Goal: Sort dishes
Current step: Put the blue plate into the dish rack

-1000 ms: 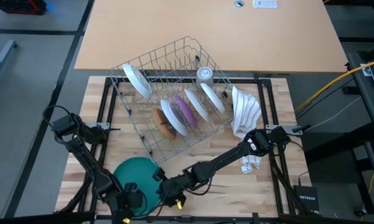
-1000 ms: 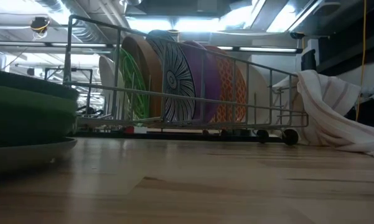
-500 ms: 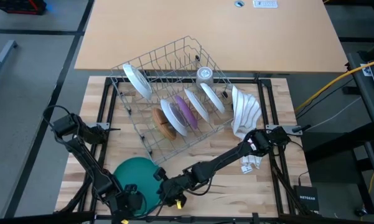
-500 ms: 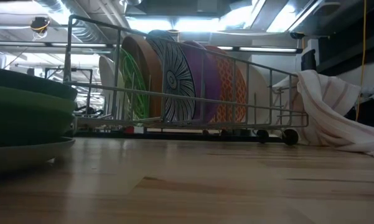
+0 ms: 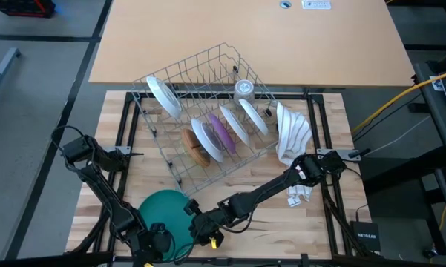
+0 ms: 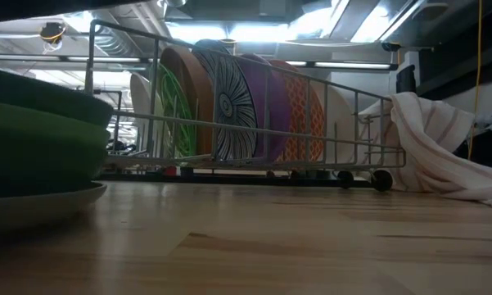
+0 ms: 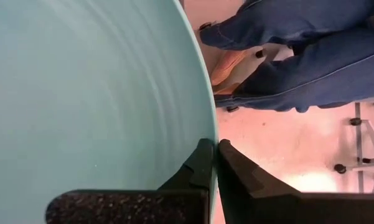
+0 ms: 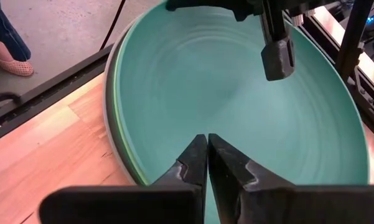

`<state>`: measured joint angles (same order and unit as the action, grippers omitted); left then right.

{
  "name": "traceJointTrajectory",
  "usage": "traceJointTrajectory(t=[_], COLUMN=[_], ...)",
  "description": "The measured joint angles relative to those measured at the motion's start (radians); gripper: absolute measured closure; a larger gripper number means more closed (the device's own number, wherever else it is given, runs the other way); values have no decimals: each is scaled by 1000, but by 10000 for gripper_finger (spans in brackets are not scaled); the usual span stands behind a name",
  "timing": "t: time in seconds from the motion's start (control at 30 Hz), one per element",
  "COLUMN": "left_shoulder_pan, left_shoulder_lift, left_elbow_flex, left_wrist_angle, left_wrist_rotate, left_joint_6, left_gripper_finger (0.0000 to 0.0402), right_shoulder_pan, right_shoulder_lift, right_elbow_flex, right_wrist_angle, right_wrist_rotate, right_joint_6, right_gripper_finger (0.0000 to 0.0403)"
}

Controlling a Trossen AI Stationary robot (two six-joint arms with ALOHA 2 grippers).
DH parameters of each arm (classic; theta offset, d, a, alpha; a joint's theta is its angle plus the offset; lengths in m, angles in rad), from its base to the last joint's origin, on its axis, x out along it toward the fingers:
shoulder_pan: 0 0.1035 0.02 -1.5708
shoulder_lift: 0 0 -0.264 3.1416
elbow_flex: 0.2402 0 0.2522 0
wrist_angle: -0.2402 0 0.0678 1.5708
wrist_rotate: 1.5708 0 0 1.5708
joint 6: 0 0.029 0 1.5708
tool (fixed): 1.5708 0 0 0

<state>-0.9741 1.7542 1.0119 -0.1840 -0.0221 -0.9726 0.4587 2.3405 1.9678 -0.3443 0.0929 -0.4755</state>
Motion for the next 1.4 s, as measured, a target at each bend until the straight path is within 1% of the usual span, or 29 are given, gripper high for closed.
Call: traceJointTrajectory(t=[0.37,0.47,0.57,0.73,0.87,1.0,1.13,1.27,1.4], left_shoulder_pan=[0,0,0,0,0,0,0,0,1], left_shoulder_lift=[0,0,-1,-1,-1,-2,-2,-2,-1], left_elbow_flex=[0,0,0,0,0,0,0,-1,-2], left_wrist_angle=[-2,-2,-2,-2,-2,-2,-2,5,34], left_wrist_rotate=[4,4,4,4,4,4,4,4,5], left_joint_6=[3,3,3,3,3,3,3,8,7], left_gripper_finger=[400,400,400,400,400,400,400,400,400], right_shoulder_pan=[-1,-1,-1,0,-1,-1,0,-3,-8], right_shoulder_lift=[-1,-2,-2,-2,-2,-2,-2,-2,5], right_elbow_flex=[1,1,0,1,2,2,2,2,2], right_wrist_angle=[-97,-131,-134,-129,-147,-212,-233,-225,-222], right_wrist_rotate=[2,2,3,38,38,39,59,79,57], right_joint_6=[0,5,55,70,-4,-120,-206,-287,-341], right_gripper_finger=[384,373,340,265,214,186,181,189,202])
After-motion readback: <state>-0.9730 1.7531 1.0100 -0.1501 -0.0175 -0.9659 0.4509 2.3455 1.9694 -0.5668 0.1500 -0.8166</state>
